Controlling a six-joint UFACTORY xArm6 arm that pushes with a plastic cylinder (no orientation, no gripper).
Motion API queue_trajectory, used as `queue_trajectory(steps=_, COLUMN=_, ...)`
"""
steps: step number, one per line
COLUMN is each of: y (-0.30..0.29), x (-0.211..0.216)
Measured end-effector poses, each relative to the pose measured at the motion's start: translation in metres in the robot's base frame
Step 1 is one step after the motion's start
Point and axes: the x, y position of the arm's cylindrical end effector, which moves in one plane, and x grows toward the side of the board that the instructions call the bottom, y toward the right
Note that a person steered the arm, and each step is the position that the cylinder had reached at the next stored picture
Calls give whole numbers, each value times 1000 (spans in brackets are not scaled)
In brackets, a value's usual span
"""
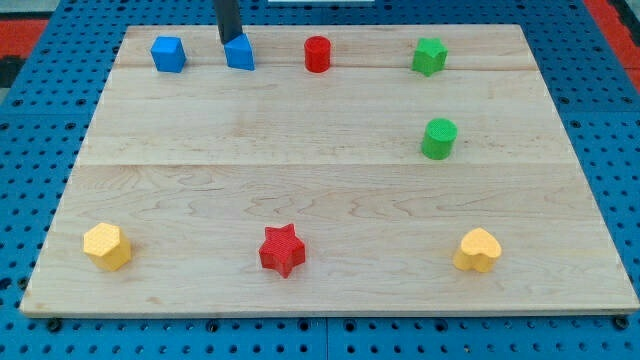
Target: Slide red star closer to the green star
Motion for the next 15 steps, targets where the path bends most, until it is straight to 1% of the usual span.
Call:
queue_trajectory(steps=1, y=-17, x=11)
queue_trajectory(steps=2, y=-34, x=87)
queue_trajectory(steps=3, y=-22, x=177)
queue_trajectory(steps=4, y=-7, x=252)
queue_trajectory(steps=5, y=-4, x=314)
queue_trajectory(steps=6, y=-10, x=356)
queue_trajectory(steps=7, y=54, x=369)
queue_trajectory(steps=8, y=78, x=312)
queue_trajectory(steps=9, y=121, x=302)
queue_trajectory(steps=10, y=120, x=321)
queue_trajectory(steps=11, y=138, x=308)
queue_trajectory(steps=13, y=158, x=213)
queue_trajectory(steps=15, y=163, x=129)
